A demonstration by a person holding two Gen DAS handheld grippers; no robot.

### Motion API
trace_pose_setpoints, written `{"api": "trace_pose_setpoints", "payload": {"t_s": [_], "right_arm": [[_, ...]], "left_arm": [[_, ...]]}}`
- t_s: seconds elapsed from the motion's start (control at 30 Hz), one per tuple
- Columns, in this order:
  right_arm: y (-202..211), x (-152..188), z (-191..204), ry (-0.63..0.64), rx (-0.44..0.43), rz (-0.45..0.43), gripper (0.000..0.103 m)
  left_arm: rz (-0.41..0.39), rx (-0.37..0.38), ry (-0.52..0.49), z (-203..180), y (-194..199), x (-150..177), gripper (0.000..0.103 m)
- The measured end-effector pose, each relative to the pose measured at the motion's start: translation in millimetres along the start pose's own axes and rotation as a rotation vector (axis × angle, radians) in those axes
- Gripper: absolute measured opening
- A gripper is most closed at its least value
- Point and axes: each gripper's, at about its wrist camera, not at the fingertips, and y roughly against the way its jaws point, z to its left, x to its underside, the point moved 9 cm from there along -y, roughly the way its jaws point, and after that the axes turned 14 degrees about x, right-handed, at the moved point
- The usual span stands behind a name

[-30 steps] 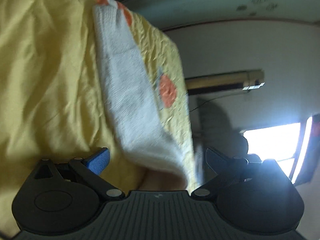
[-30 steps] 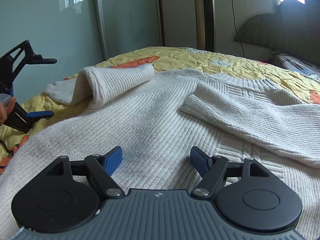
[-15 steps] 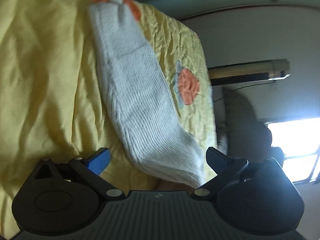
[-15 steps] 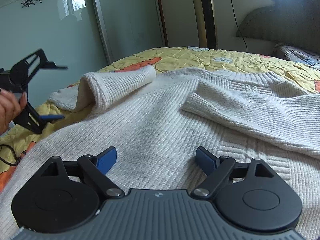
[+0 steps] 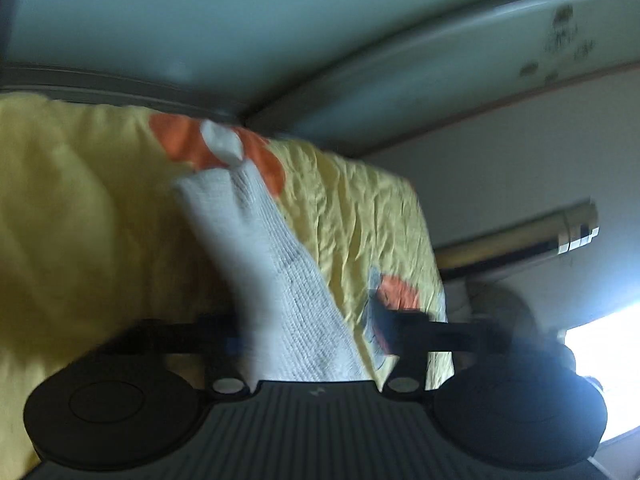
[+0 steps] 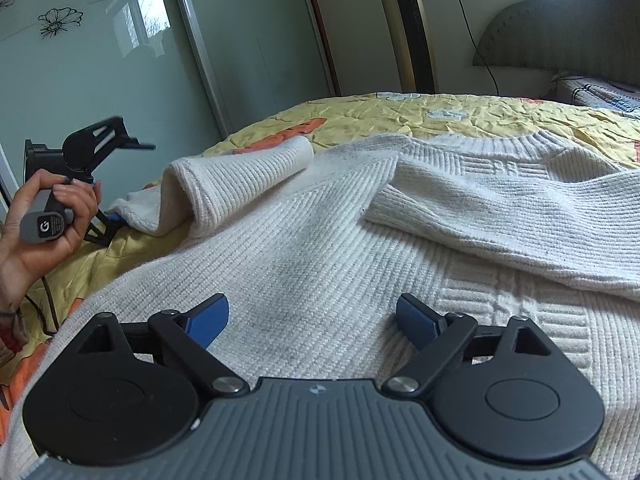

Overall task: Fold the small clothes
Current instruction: 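Close the left gripper on the other sleeve cuff and lift it, then carry the cuff with the left gripper across the body and release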

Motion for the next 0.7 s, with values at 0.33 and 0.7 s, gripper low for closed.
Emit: {"api": "trace_pose_setpoints", "payload": {"t_s": [0.33,0.7], "right_arm": [[-2.0,-0.8,-1.6,-0.02,-0.018,0.002,0.094],[-1.3,-0.9,-5.2,-0.061,-0.053,0.001,0.095]], "left_arm": [[-0.012,-0.115,-0.324,-47.7,10.6,6.9,0.009],[-0.256,-0.315,-0.913,-163.3,32.8,-26.6,0.009]]}}
